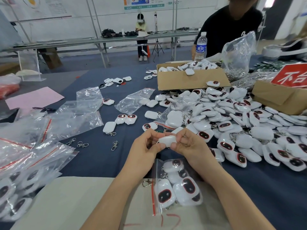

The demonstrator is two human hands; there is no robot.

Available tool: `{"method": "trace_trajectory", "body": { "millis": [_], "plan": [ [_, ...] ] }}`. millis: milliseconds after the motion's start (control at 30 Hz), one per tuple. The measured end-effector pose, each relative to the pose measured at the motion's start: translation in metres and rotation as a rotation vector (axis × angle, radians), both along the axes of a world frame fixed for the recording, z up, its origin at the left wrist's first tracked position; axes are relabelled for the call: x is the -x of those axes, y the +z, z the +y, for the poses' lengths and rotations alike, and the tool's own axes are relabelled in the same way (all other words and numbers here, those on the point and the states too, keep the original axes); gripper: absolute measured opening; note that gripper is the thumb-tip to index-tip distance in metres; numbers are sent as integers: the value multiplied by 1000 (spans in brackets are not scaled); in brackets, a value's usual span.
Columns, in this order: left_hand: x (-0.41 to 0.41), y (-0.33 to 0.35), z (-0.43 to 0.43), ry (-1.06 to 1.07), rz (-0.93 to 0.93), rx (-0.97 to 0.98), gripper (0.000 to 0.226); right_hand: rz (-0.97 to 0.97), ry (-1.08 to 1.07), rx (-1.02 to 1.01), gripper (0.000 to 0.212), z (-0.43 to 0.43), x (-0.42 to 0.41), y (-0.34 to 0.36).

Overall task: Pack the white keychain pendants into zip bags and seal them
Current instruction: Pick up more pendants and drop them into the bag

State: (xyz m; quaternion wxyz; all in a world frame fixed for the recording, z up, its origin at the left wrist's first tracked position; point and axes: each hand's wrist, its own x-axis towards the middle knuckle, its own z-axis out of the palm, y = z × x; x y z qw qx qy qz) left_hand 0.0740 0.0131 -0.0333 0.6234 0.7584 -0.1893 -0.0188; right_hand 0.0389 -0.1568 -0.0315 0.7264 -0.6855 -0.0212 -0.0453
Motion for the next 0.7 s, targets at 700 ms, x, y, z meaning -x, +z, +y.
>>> {"method": "trace_trajectory", "body": {
  "millis": [700],
  "plan": [
    [7, 8, 0, -2, 44, 74, 22, -51, -54, -87, 32, 3, 0, 3]
  ]
}}
